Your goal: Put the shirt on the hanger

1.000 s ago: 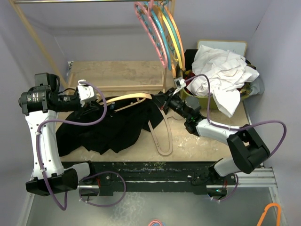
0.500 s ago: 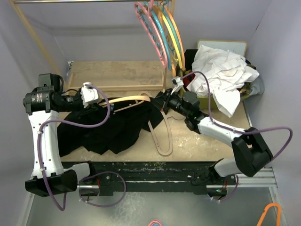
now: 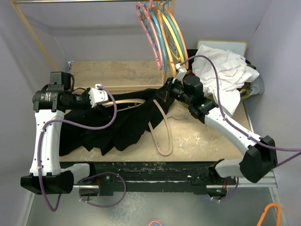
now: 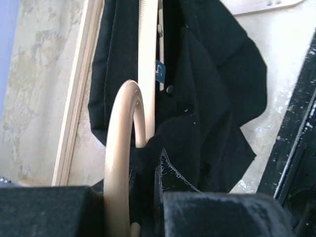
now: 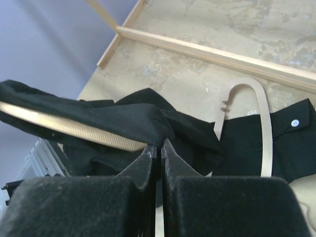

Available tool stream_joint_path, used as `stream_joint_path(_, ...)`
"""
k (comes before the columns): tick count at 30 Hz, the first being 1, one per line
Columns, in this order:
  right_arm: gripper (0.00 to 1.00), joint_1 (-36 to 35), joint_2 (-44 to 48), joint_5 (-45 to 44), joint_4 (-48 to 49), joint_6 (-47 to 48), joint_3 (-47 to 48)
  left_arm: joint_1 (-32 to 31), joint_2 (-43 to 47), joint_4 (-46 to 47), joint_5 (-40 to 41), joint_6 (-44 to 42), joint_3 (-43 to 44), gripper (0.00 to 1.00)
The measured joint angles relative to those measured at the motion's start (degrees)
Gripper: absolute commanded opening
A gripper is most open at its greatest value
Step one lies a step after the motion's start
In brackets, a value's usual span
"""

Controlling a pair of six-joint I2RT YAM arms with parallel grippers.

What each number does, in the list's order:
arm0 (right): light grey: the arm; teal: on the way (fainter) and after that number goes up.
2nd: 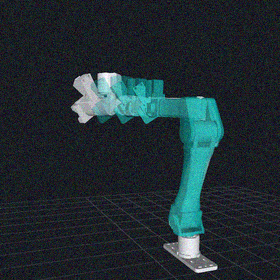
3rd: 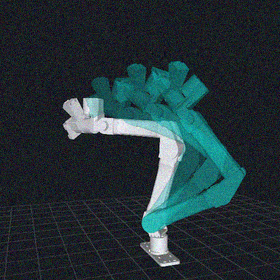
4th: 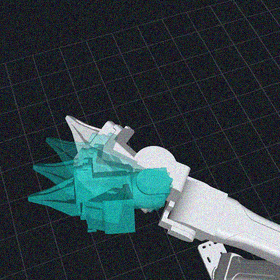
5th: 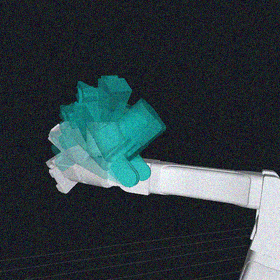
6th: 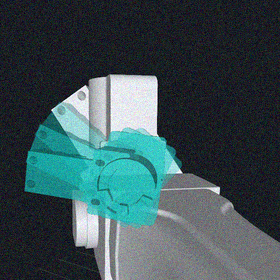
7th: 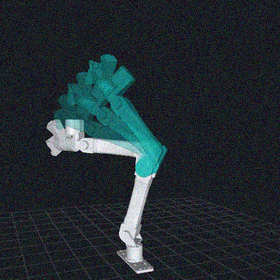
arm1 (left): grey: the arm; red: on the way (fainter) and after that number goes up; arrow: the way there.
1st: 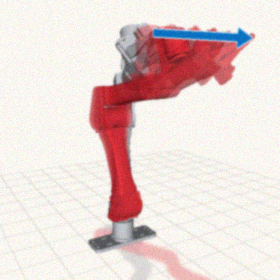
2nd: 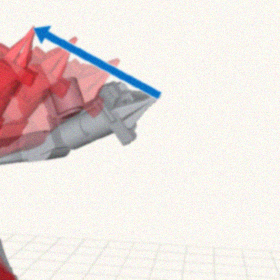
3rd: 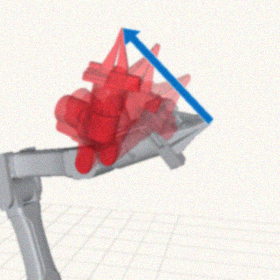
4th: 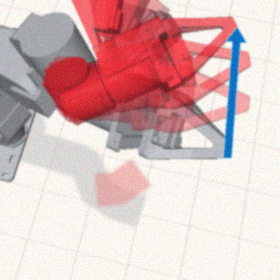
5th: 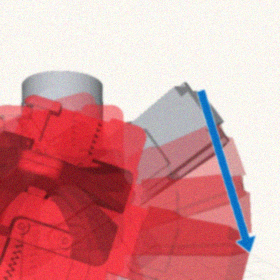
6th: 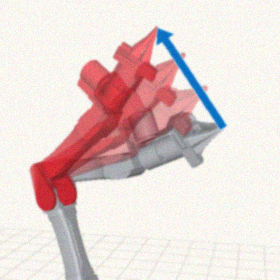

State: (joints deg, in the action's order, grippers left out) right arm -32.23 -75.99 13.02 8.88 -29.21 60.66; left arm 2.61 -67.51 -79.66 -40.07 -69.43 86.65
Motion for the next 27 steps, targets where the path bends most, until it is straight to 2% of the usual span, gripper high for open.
stream_joint_path(6, 0.0, -0.2, -2.86, 3.91, -4.61, 0.52, 2.78, -0.39, 0.0, 8.24, 5.09, 8.55, -0.24, 0.0)
stream_joint_path(11, 0.0, -9.62, -2.8, 3.52, -3.5, -0.26, 2.95, -0.26, 0.04, 14.27, 6.69, 19.08, -1.22, 0.0)
stream_joint_path(15, 0.0, -16.85, -2.95, 5.22, 8.66, -6.97, 1.68, -0.11, 0.26, 17.57, 4.87, 26.16, -2.19, 0.0)
stream_joint_path(19, 0.0, -19.1, -7.08, 5.6, 19.74, -12.68, 3.91, -0.11, 1.51, 20.22, 2.34, 31.54, -4.04, 0.0)
stream_joint_path(20, 0.04, -19.56, -8.61, 5.6, 21.55, -13.6, 5.09, -0.11, 1.84, 20.63, 1.86, 32.48, -4.44, 0.0)
stream_joint_path(24, 0.62, -21.49, -13.09, 6.47, 27.63, -16.0, 7.91, 0.0, 3.02, 21.51, -0.42, 34.29, -5.07, 0.0)
stream_joint_path(25, 0.88, -21.7, -13.27, 6.91, 28.52, -15.98, 7.63, 0.0, 3.23, 21.57, -0.85, 34.23, -5.07, 0.0)
stream_joint_path(26, 0.99, -21.99, -12.96, 7.39, 30.8, -14.88, 6.27, 0.0, 3.48, 21.44, -1.33, 33.94, -5.05, 0.0)
stream_joint_path(27, 1.0, -22.34, -11.89, 7.48, 33.18, -13.66, 3.69, 0.0, 3.67, 21.27, -1.7, 33.62, -5.03, 0.0)
